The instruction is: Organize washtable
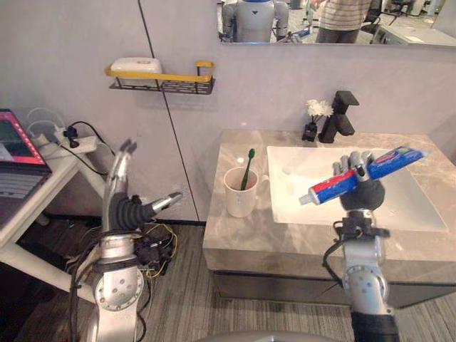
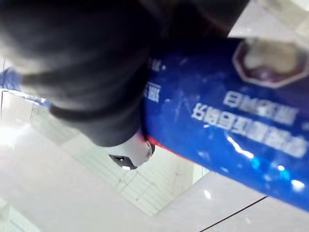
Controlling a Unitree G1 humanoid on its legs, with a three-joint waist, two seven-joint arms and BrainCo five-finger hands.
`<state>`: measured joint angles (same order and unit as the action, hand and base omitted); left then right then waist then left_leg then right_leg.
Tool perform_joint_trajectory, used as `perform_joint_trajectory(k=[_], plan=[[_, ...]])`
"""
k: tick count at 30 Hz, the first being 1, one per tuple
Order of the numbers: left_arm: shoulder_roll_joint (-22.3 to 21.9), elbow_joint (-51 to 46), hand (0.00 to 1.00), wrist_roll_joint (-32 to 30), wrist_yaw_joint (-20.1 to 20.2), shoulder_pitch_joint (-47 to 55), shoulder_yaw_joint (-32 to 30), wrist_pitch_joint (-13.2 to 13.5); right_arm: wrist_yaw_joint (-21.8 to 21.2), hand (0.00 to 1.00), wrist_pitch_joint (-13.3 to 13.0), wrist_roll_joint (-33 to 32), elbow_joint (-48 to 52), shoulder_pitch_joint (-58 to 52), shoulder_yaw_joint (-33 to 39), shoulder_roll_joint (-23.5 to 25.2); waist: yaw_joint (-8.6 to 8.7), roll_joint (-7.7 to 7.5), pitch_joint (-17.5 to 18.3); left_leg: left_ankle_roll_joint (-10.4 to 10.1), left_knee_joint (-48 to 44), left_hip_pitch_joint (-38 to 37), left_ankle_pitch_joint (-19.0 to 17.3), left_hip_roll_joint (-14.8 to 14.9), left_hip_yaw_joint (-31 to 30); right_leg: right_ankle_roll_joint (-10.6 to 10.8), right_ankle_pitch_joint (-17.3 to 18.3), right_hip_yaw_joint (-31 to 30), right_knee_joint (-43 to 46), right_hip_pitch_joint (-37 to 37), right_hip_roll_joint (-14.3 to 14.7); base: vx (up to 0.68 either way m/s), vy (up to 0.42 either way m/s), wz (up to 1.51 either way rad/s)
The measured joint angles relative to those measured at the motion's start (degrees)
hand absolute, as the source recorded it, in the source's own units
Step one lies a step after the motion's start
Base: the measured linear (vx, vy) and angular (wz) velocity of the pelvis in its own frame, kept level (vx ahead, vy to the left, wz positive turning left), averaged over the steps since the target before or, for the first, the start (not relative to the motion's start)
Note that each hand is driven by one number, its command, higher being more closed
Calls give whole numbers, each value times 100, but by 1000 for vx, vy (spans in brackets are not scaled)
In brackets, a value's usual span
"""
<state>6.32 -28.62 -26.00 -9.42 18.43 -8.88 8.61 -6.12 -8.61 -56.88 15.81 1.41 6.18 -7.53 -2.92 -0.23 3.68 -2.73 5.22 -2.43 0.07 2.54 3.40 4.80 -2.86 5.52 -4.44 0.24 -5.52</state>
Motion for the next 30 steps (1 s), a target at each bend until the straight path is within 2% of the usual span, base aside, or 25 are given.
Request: perform_joint_trajectory(k=[5, 9, 12, 16, 18, 22, 30], plan=[[-212, 1317, 0, 94, 55, 165, -26, -146, 70, 100, -4, 181, -4, 439, 153, -423, -75, -31, -21, -3, 10, 7, 41, -8, -99, 1, 10, 83, 1, -1, -9, 19, -5, 11], [-212, 2864, 0, 104, 169, 163, 20, -224, 121, 100, -3, 285, -19, 787, 151, -791, -77, -116, -82, -4, 11, 16, 52, -10, -161, -5, 66, 151, 47, 4, -37, 16, 9, 9], [-166, 4431, 0, 116, 282, 53, 316, -275, 114, 100, -7, 484, -39, 1080, -94, -1102, -70, -149, -105, -1, 15, 14, 49, -28, -194, 17, 144, 164, 154, -15, -72, 14, 19, 5], [-114, 5522, 0, 198, 492, -86, 842, -352, 61, 100, -6, 702, -123, 1460, -623, -1304, -73, -224, -148, -1, 10, 19, 49, -19, -189, 14, 142, 151, 152, -30, -69, 0, 0, 0], [-112, 5847, 0, 196, 587, -107, 950, -362, -8, 100, -3, 906, -283, 1599, -775, -1385, -81, -257, -160, -1, 9, 27, 49, -14, -180, 13, 142, 143, 153, -41, -65, 0, 0, 0], [-33, 6443, 0, 206, 621, -272, 946, -391, -8, 100, -3, 922, -479, 1789, -1061, -1539, -90, -269, -163, -1, -38, 137, 49, -13, -151, 4, 135, 110, 178, -156, -59, 0, 0, -1], [82, 7043, 0, 211, 628, -546, 944, -409, -15, 100, -2, 1366, -483, 2089, -1327, -1630, -81, -275, -167, 1, -70, 139, 46, -5, -148, -4, 129, 92, 187, -149, -55, 0, 0, 0]])
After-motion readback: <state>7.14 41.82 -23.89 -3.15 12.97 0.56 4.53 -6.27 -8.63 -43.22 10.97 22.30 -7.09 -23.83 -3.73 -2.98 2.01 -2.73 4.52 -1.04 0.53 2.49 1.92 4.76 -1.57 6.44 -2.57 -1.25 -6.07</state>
